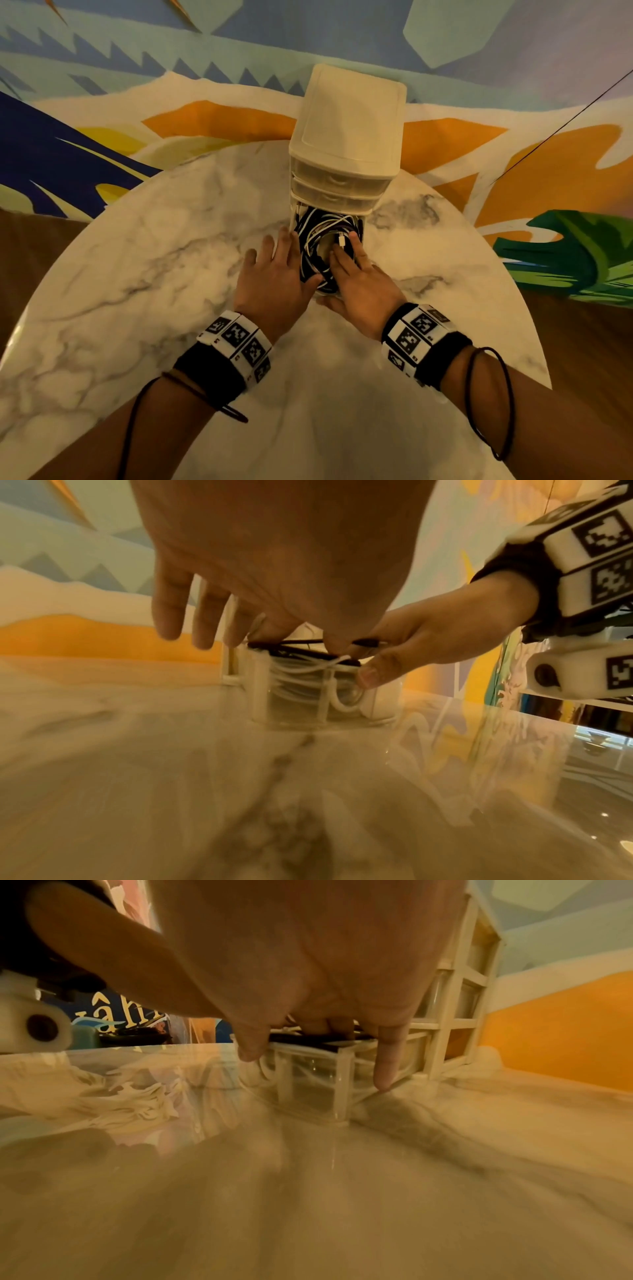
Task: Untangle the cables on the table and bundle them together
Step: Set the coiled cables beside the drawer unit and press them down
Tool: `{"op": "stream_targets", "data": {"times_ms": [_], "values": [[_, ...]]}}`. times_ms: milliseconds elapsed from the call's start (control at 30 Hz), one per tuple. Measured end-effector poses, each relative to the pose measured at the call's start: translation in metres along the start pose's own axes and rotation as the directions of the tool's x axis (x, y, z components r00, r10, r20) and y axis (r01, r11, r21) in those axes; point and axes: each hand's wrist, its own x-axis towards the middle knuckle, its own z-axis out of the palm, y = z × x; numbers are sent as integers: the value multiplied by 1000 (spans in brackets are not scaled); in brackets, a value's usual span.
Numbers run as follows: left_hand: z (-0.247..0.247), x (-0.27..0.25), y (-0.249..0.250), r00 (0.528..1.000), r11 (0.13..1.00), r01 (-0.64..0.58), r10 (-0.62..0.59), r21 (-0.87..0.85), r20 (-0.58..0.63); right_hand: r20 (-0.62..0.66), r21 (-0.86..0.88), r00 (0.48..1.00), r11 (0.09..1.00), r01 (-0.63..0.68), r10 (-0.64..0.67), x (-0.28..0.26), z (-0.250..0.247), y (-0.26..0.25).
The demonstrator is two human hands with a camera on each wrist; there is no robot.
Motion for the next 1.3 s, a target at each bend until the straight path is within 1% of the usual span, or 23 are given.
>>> {"op": "stream_targets", "data": {"times_ms": [33, 100, 133, 167, 200, 233, 267, 300, 400, 433, 533, 633, 700, 767, 900, 1000, 1100, 1233, 1300], "values": [[-2, 2, -2, 998, 999, -39, 38, -26, -55, 4, 5, 1000, 1000, 7, -7, 2, 2, 2], [-5, 10, 1, 975, 984, -173, 164, -50, -153, 30, 31, 1000, 1000, 3, -4, 4, 4, 7], [-6, 14, 4, 961, 970, -240, 231, -46, -149, 38, 33, 999, 999, 11, -13, 6, 6, 9], [-6, 19, 6, 955, 958, -283, 276, -52, -110, 32, 21, 999, 999, 28, -29, 7, 4, 10], [-4, 23, 8, 956, 954, -292, 290, -72, -42, 29, 0, 998, 999, 48, -48, 7, 3, 10], [-1, 26, 9, 959, 956, -281, 284, -87, 24, 30, -23, 997, 998, 66, -65, 6, -1, 10], [4, 28, 8, 960, 958, -269, 275, -95, 56, 35, -38, 996, 996, 83, -82, 5, -6, 10], [8, 31, 8, 960, 959, -267, 273, -99, 56, 41, -43, 994, 994, 100, -99, 4, -12, 9], [10, 36, 7, 965, 958, -260, 263, -119, 4, 19, -9, 993, 993, 120, -119, 2, -21, 10], [9, 38, 8, 967, 961, -254, 255, -109, -8, 17, 2, 992, 992, 123, -123, 3, -22, 10], [9, 38, 15, 973, 971, -230, 229, -67, -14, 34, -37, 992, 992, 122, -121, 7, -21, 12], [13, 35, 18, 973, 973, -229, 229, -17, -37, 22, -7, 993, 993, 116, -115, 7, -24, 11], [14, 37, 17, 970, 970, -238, 235, -51, -57, 35, 8, 992, 993, 119, -119, 7, -25, 12], [13, 40, 17, 966, 960, -259, 255, -104, -46, 22, 33, 993, 993, 116, -117, 7, -24, 14], [17, 42, 22, 967, 956, -254, 249, -146, -54, 9, 119, 996, 989, 87, -89, 9, -18, 23], [21, 45, 29, 969, 957, -246, 237, -155, -72, 5, 118, 997, 990, 81, -82, 11, -16, 28], [22, 48, 24, 964, 950, -263, 253, -170, -77, -24, 147, 998, 988, 56, -53, 12, -12, 28], [22, 50, 16, 958, 944, -285, 276, -167, -80, -59, 105, 998, 994, -19, 25, 8, -5, 21], [20, 50, 18, 960, 951, -275, 263, -141, -95, -75, 108, 997, 994, -12, 21, 8, -4, 20]]}}
